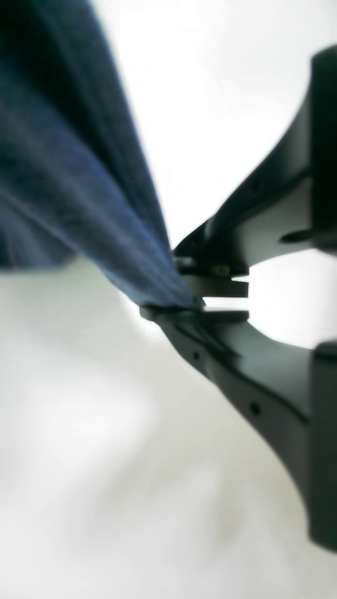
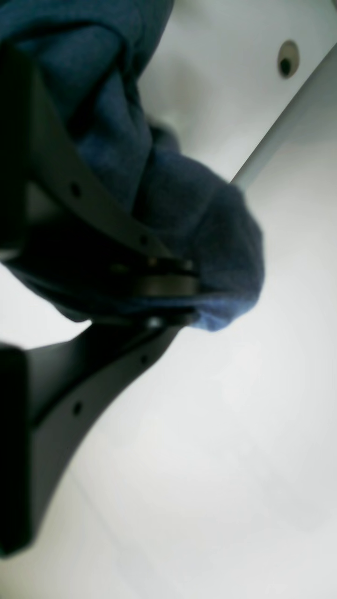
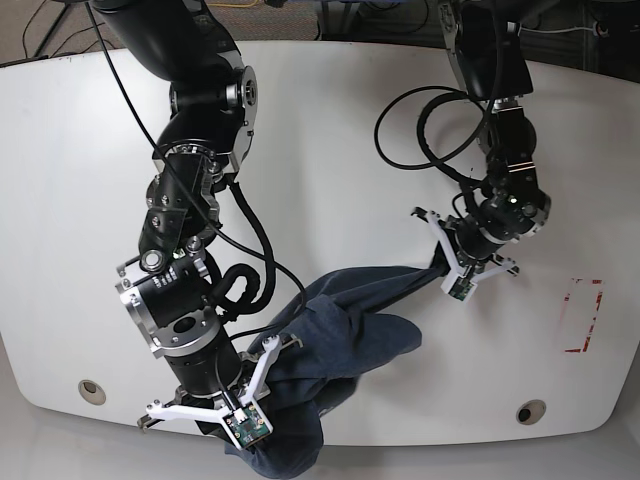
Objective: Layout the t-shirt on the table in an organized manner, then fold the t-shirt properly
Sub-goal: 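Lift and stretch the navy shirt between both grippers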
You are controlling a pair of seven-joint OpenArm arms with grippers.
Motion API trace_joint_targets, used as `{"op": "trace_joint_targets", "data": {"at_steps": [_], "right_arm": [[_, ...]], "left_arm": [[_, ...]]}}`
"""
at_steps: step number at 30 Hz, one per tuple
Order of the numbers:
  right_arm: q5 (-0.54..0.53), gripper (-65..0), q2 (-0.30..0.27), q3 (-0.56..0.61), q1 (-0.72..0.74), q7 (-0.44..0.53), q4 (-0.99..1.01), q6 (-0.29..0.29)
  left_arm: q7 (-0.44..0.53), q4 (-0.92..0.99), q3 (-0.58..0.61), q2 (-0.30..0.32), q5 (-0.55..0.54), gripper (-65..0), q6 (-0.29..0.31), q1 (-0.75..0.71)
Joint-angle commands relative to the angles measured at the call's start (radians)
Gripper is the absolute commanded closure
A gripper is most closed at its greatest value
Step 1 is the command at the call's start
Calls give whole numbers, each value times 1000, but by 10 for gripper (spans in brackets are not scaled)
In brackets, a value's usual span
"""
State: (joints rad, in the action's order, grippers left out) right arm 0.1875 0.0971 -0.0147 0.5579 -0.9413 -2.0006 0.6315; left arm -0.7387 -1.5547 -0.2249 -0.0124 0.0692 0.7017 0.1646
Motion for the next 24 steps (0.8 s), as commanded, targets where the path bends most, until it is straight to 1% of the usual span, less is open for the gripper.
{"op": "trace_joint_targets", "data": {"at_steps": [1,4,8,14,19,24], "right_arm": [[-3,0,3,-4,15,37,-10,-8],[-4,0,3,-18,-5,37,-10,-8],[-4,0,13,-37,-25,37,17,-8],[-4,0,26,-78,-23,37,64,-9],[-4,0,45,-118,35,32,94,-9],[-4,0,46,-143,135,-38,110,-9]], "left_arm": [[-23,-77,-18,13,-7,-6,-4,16],[-52,-143,-38,19,-7,-6,-4,16],[-117,-241,-46,44,-7,-6,-4,25],[-195,-355,-51,59,-9,-6,-4,85],[-275,-416,-51,84,-9,-6,-4,174],[-324,-425,-52,108,-9,-6,-4,292]]}}
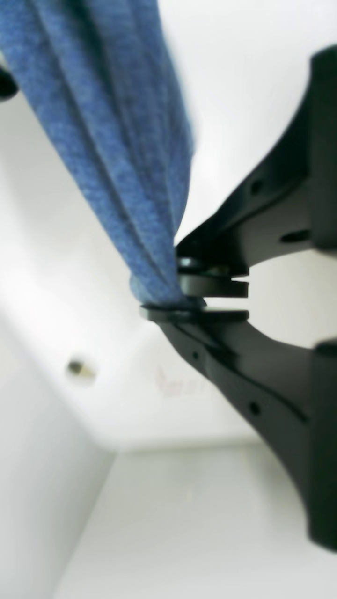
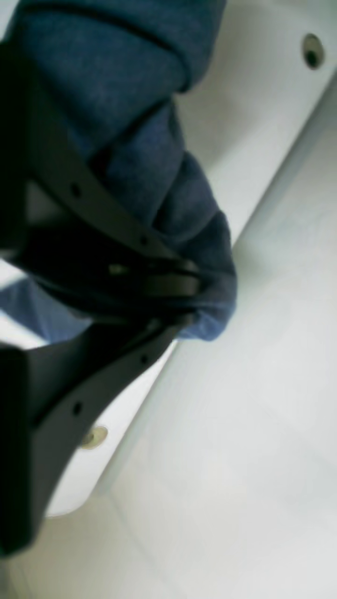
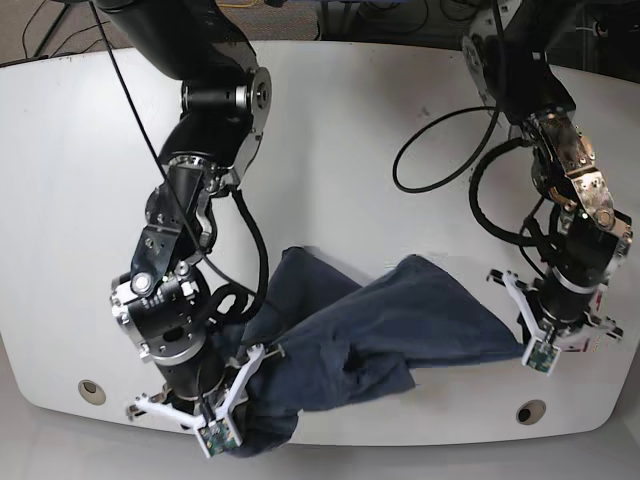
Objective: Layout the t-shirt on the table in an organized manner, then fold the t-shirt properly
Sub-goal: 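Lift and stretch the navy shirt between both grippers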
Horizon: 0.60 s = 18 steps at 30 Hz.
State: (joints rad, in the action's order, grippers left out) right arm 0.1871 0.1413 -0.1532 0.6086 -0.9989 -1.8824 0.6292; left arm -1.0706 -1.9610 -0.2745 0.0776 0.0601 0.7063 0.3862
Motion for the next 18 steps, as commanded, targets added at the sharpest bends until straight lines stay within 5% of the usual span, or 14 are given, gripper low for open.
{"op": "trace_joint_targets", "data": {"at_steps": [1,10,18], "right_arm": [[-4,0,2,-4,99,12,-3,-7],[-5,0,2,-85,244,-16,40,-6],[-5,0,2,-135,204,-22,45,-1]], "left_arm": [[3,-19,-4,24,1,-6,-8,87],[-79,-18,-4,69,1,-7,-8,311],[-104,-10,-2,74,1,-10,-8,376]]}}
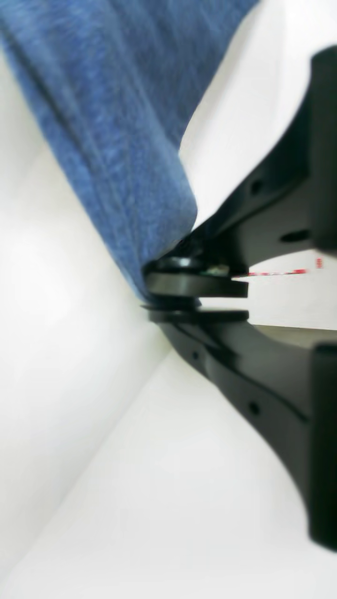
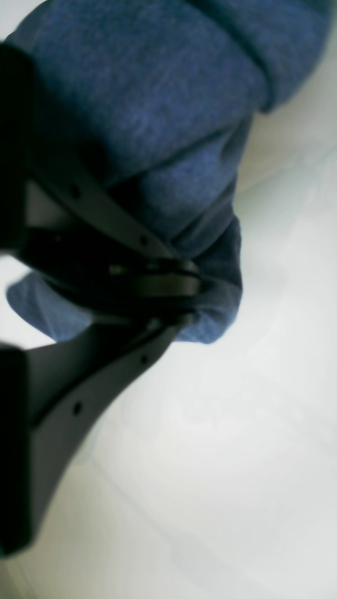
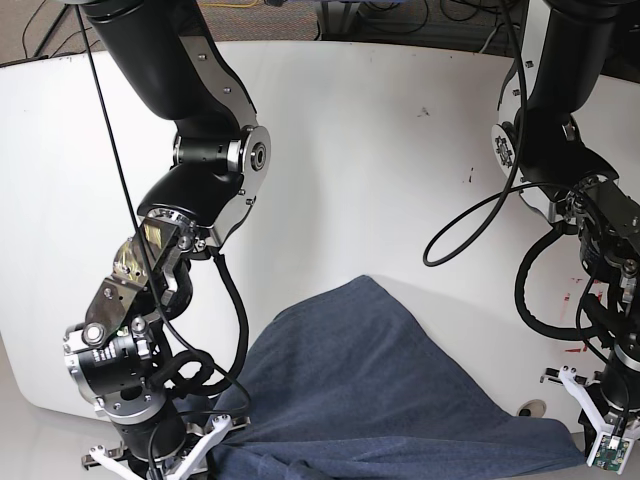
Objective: Layout the t-shirt on the table in an organized manner, then fold the t-shirt properly
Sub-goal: 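Lift and stretch the navy shirt between both grippers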
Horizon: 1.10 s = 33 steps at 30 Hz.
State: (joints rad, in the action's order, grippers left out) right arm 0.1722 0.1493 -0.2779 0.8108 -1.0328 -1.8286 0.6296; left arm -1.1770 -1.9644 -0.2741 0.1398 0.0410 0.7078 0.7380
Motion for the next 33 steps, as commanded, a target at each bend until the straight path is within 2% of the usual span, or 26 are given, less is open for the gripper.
{"op": "trace_joint_targets", "data": {"at_steps": [1,4,14,25,33], "right_arm": [[10,0,-6,-13,-29,12,-13,0],[-4,0,-6,-13,-101,12,-23,2],[-201,0,-7,-65,-399,15,-96,-4],[-359,0,-7,-96,-698,19,-96,-4],[-438,-11,-7,-93,-867,19,-95,-6]], "left_arm": [[1,-6,-3,10,20,-10,-10,22],[-1,-6,-3,10,20,-10,-10,-13],[6,-13,-6,8,20,-7,-10,-209],[7,-11,-127,5,20,-6,-10,-492],[16,-11,-169,8,20,-6,-10,-682]]}}
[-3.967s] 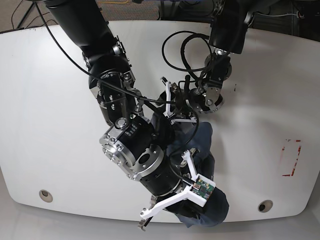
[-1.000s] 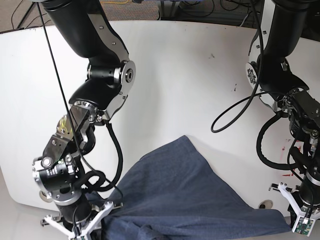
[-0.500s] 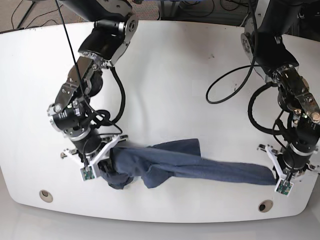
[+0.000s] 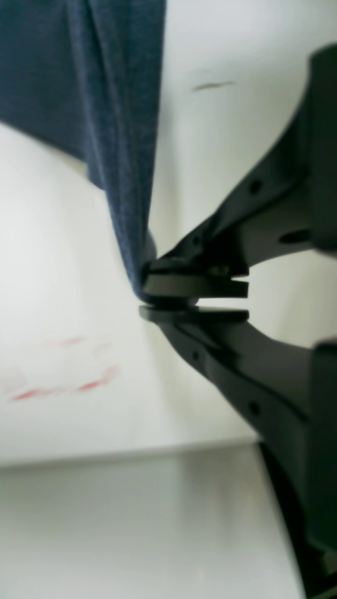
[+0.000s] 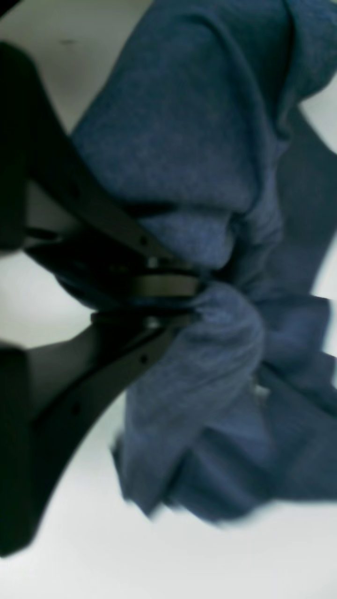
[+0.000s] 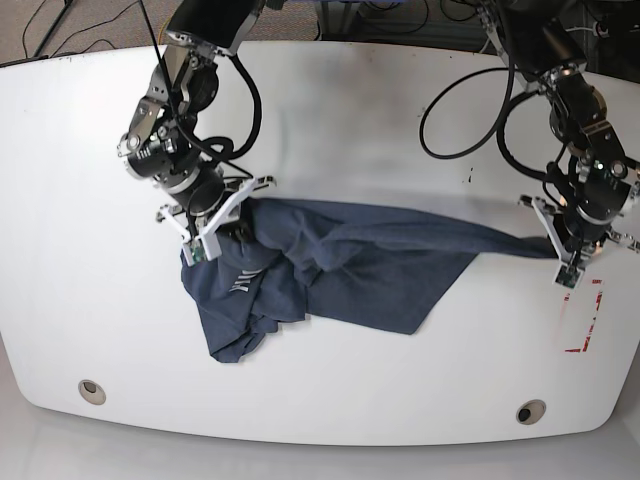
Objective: Layout the t-shirt on the table in an organized manner, then fold the t-shirt properly
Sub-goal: 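Lift and stretch the navy shirt between both grippers, then shake the held navy shirt with both grippers to spread it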
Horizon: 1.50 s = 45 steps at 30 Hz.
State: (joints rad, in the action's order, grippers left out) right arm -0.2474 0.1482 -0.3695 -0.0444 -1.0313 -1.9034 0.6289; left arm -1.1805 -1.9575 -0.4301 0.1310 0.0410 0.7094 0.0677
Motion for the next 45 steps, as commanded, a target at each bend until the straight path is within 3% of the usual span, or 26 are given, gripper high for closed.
{"op": "trace_joint_targets", "data": {"at_steps": [1,4,8,13,21,31,45], "right_arm": [[-23,-27,-6,-1,-33,18,-20,-5],[-25,-106,-6,-1,-73,18,-20,-5],[-28,-277,-6,-4,-131,18,-20,-5],[-28,-419,-6,-4,-174,16,-28,-5],[-45,-428,-5,7,-206,9,-132,3],[-295,-430,-49,74,-142,-39,-127,-4],[-114,-430,9,223,11,-37,-9,1]], "left_arm": [[32,-18,-17,17,21,-6,-11,-39],[80,-16,-20,17,24,-6,-11,-104],[147,-13,-20,19,27,-6,-11,-193],[179,-12,-20,19,27,-7,-11,-245],[179,-12,-20,20,29,-7,-11,-257],[179,-10,-20,55,27,-7,-11,-257],[179,-10,-19,72,29,-7,-11,-256]]}}
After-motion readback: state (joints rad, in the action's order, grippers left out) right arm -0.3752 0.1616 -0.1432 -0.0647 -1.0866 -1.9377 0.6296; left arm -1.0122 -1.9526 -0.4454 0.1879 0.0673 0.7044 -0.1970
